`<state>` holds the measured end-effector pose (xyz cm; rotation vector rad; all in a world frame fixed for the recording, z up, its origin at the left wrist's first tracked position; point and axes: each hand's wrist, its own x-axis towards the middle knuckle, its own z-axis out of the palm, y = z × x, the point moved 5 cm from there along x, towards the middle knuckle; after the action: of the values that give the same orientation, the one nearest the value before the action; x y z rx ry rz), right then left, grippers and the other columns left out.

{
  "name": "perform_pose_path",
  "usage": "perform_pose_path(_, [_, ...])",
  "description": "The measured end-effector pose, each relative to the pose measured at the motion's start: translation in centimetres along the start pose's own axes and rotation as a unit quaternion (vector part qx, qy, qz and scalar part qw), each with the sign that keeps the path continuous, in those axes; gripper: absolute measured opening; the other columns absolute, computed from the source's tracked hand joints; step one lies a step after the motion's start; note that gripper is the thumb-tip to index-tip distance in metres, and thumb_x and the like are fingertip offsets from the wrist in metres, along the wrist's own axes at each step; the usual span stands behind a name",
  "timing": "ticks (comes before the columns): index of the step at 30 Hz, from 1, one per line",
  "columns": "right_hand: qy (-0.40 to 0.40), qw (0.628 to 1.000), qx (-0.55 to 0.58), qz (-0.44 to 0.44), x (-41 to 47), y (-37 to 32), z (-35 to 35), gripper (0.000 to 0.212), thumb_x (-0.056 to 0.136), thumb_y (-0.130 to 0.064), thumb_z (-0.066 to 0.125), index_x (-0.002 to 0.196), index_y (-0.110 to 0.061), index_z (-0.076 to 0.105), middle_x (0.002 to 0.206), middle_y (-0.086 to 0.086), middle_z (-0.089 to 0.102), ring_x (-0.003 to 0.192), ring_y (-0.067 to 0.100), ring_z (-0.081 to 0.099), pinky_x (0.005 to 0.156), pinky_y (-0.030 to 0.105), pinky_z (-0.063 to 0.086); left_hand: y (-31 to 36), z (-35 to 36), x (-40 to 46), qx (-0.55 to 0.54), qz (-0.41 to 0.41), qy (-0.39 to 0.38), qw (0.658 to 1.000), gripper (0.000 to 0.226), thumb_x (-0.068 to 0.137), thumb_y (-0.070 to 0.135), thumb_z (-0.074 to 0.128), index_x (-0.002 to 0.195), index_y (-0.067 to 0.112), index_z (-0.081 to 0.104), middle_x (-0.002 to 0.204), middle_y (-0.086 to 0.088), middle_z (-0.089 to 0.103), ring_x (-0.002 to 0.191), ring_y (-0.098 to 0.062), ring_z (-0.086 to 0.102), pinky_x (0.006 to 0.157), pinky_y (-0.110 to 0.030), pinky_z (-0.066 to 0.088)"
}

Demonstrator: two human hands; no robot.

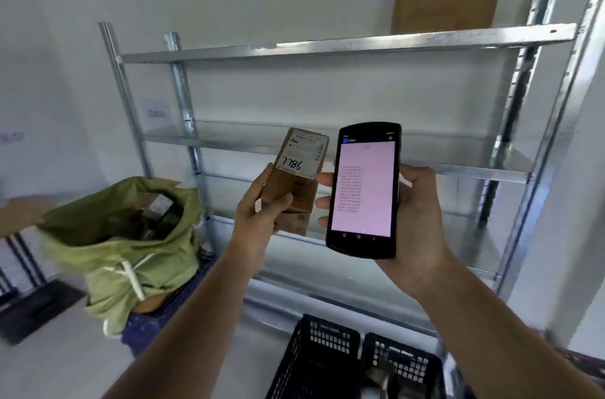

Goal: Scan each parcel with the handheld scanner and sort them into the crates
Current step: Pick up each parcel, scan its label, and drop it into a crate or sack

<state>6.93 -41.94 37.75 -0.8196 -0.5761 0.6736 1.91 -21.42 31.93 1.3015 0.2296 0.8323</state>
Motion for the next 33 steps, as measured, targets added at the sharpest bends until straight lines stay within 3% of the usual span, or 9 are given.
perform_pose_path(5, [-0.006, 0.998, 0.009, 0.069, 5.3, 9.5, 6.1, 0.07, 0.1, -0.049, 0.03, 0.147, -0.006, 0.058, 0.139, 0.033, 0.063, 0.104, 0.041, 0.063, 0.099, 0.054, 0.052, -0.6, -12.3, 0.5, 0.024, -0.03, 0.093, 0.995, 0.058, 0.093, -0.002, 0.074, 0.134, 0.038, 0.067, 0.119, 0.005, 0.079, 0.095, -0.014, 0.078, 0.061, -0.022, 0.06])
perform_pose_path(8, [-0.035, 0.995, 0.016, 0.088, 9.2, 14.8, 10.8, 0.067, 0.098, -0.047, 0.032, 0.139, -0.004, 0.062, 0.128, 0.03, 0.07, 0.096, 0.04, 0.066, 0.081, 0.044, 0.062, -0.4, -19.7, 2.0, 0.039, -0.05, 0.113, 0.992, 0.057, 0.093, 0.0, 0.073, 0.138, 0.036, 0.066, 0.122, 0.001, 0.078, 0.103, -0.02, 0.078, 0.071, -0.03, 0.062])
perform_pose_path(11, [-0.072, 0.992, 0.03, 0.098, 12.7, 19.8, 15.7, 0.06, 0.09, -0.047, 0.038, 0.129, -0.01, 0.066, 0.117, 0.023, 0.073, 0.091, 0.04, 0.067, 0.077, 0.042, 0.062, -0.2, -26.7, 3.4, 0.063, -0.073, 0.126, 0.987, 0.057, 0.094, 0.007, 0.076, 0.137, 0.044, 0.064, 0.12, 0.005, 0.079, 0.108, -0.022, 0.076, 0.08, -0.034, 0.061])
perform_pose_path(16, [-0.074, 0.989, 0.011, 0.13, 17.9, 27.7, 21.7, 0.057, 0.1, -0.046, 0.029, 0.124, -0.01, 0.067, 0.115, 0.021, 0.074, 0.088, 0.039, 0.069, 0.077, 0.041, 0.057, 0.7, -37.1, 6.3, 0.091, -0.098, 0.166, 0.977, 0.052, 0.096, 0.011, 0.075, 0.132, 0.048, 0.063, 0.107, 0.014, 0.08, 0.082, -0.003, 0.077, 0.06, -0.018, 0.057])
perform_pose_path(19, [-0.075, 0.988, 0.003, 0.134, 21.2, 30.8, 24.2, 0.062, 0.095, -0.045, 0.035, 0.136, -0.007, 0.061, 0.121, 0.024, 0.073, 0.099, 0.042, 0.065, 0.087, 0.048, 0.052, 0.9, -42.0, 8.8, 0.098, -0.128, 0.199, 0.967, 0.052, 0.097, 0.016, 0.074, 0.128, 0.056, 0.061, 0.1, 0.021, 0.079, 0.089, -0.01, 0.077, 0.073, -0.031, 0.06])
perform_pose_path(22, [-0.071, 0.986, 0.008, 0.148, 25.5, 34.0, 25.7, 0.062, 0.1, -0.044, 0.031, 0.139, -0.006, 0.06, 0.125, 0.025, 0.071, 0.103, 0.044, 0.065, 0.084, 0.046, 0.056, 0.3, -46.2, 11.9, 0.11, -0.146, 0.223, 0.958, 0.055, 0.097, 0.02, 0.076, 0.127, 0.062, 0.059, 0.103, 0.021, 0.079, 0.087, -0.008, 0.077, 0.081, -0.038, 0.057])
perform_pose_path(25, [-0.074, 0.984, 0.015, 0.162, 30.1, 37.8, 26.4, 0.062, 0.102, -0.045, 0.029, 0.142, -0.009, 0.059, 0.127, 0.026, 0.071, 0.101, 0.042, 0.067, 0.08, 0.044, 0.059, -1.3, -49.9, 15.4, 0.114, -0.156, 0.238, 0.952, 0.057, 0.097, 0.02, 0.076, 0.137, 0.056, 0.058, 0.109, 0.02, 0.077, 0.077, -0.002, 0.077, 0.072, -0.035, 0.059])
perform_pose_path(29, [-0.061, 0.983, -0.001, 0.174, 37.4, 43.9, 25.8, 0.061, 0.104, -0.047, 0.027, 0.142, -0.014, 0.061, 0.129, 0.026, 0.071, 0.108, 0.043, 0.066, 0.092, 0.049, 0.051, -4.6, -55.0, 21.2, 0.129, -0.175, 0.247, 0.944, 0.06, 0.098, 0.018, 0.074, 0.147, 0.047, 0.054, 0.117, 0.013, 0.073, 0.074, -0.004, 0.076, 0.052, -0.02, 0.055])
perform_pose_path(33, [-0.041, 0.981, -0.015, 0.19, 45.7, 49.2, 24.9, 0.061, 0.105, -0.048, 0.025, 0.141, -0.015, 0.062, 0.127, 0.024, 0.073, 0.11, 0.044, 0.063, 0.099, 0.059, 0.048, -8.3, -59.9, 28.5, 0.17, -0.199, 0.248, 0.933, 0.058, 0.097, 0.023, 0.075, 0.145, 0.049, 0.056, 0.124, 0.008, 0.074, 0.091, -0.017, 0.074, 0.07, -0.033, 0.053])
